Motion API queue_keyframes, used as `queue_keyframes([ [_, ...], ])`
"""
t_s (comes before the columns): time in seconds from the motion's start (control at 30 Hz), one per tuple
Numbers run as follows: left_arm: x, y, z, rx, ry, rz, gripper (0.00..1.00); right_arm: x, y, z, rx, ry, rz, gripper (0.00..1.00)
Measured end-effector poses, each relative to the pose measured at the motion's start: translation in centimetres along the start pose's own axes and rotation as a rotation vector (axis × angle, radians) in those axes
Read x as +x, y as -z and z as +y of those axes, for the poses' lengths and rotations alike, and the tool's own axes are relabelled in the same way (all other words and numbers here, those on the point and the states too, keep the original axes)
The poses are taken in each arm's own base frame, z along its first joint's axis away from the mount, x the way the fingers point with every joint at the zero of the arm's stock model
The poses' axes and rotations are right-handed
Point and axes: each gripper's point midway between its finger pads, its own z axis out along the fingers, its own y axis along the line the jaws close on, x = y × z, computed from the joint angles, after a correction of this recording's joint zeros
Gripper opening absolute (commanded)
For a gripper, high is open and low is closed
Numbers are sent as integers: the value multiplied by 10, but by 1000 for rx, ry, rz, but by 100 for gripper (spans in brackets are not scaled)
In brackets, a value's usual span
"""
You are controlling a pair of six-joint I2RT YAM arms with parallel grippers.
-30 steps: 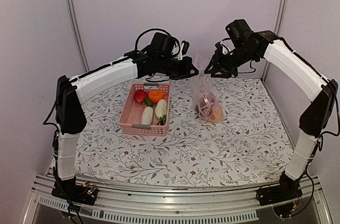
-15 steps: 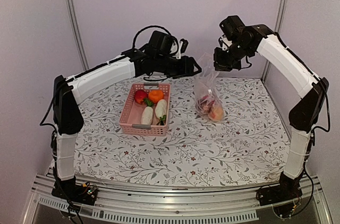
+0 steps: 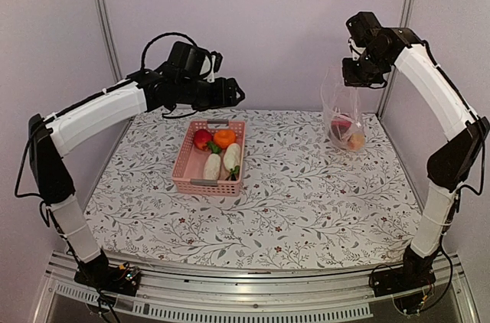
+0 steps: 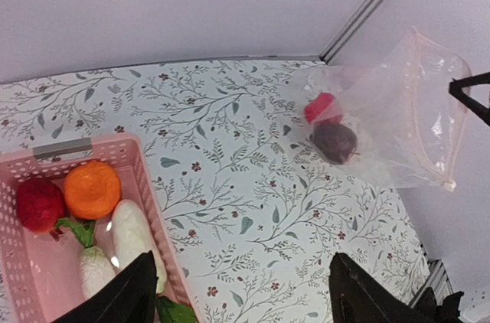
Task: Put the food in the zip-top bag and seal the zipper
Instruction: Pick up the fake fruit from the bin.
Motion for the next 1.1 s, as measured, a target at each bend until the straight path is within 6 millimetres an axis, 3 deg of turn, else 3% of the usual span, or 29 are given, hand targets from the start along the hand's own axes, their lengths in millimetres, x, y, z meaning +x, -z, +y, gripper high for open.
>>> queue_keyframes([
  [0.17,20,-6,80,-183,81,84,76,3,2,20,-53,41,-4,0],
  [0.27,36,-10,110,-247,113,138,74,18,-10,37,-105,58,36,0],
  [0.43,71,-38,138,-337,139,279,73,84,-50,66,-175,113,214,0],
  [0.53,98,-52,155,-394,152,360,74,111,-57,81,-226,122,285,0],
  [0.67,115,-62,173,-466,173,403,77,117,-54,98,-293,105,302,0],
  [0.87,101,-81,191,-554,228,351,83,118,-47,112,-367,88,315,0],
  [1.1,104,-100,221,-634,278,347,83,120,-42,118,-399,82,327,0],
])
